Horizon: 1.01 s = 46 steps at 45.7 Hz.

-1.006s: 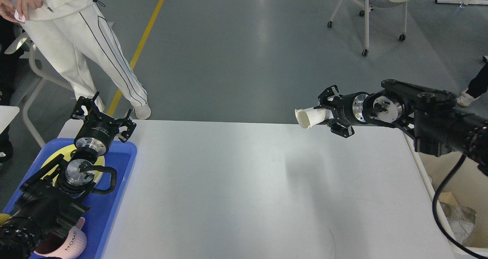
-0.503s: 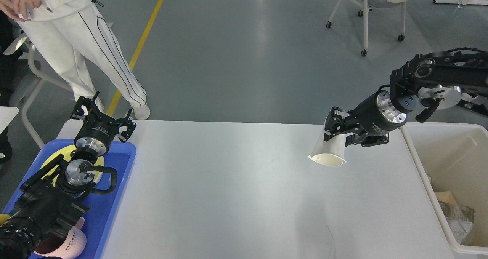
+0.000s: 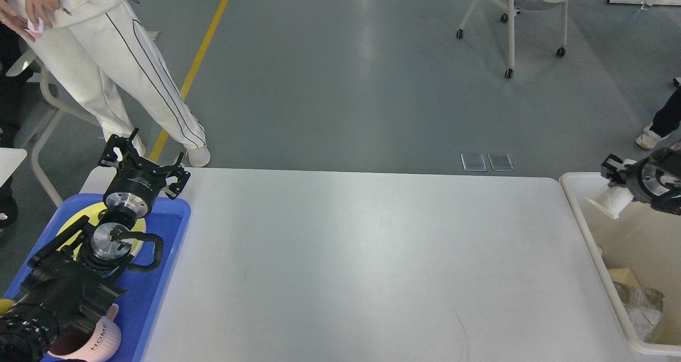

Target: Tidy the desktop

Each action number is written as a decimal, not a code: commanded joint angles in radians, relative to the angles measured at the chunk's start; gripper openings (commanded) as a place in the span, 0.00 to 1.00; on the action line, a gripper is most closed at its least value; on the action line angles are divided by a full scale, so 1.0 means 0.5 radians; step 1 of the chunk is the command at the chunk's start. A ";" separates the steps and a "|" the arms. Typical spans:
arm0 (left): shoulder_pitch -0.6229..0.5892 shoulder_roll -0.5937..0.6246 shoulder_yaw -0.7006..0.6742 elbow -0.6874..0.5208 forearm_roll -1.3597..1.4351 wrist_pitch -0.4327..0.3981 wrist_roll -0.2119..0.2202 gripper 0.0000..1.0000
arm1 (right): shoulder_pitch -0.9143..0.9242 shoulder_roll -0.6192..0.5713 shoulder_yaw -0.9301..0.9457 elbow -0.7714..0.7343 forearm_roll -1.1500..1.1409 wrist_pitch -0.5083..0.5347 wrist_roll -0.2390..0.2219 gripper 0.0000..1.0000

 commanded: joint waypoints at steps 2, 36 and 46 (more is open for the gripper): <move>0.000 0.000 0.000 0.000 -0.001 0.000 0.001 0.98 | -0.407 0.269 0.001 -0.704 0.032 -0.345 0.129 0.00; 0.000 0.000 0.000 0.000 -0.001 0.000 0.001 0.98 | -0.806 0.457 -0.030 -1.218 0.391 -0.391 0.295 1.00; 0.000 0.000 0.000 0.000 -0.001 0.000 0.001 0.98 | -0.806 0.463 -0.030 -1.218 0.391 -0.391 0.292 1.00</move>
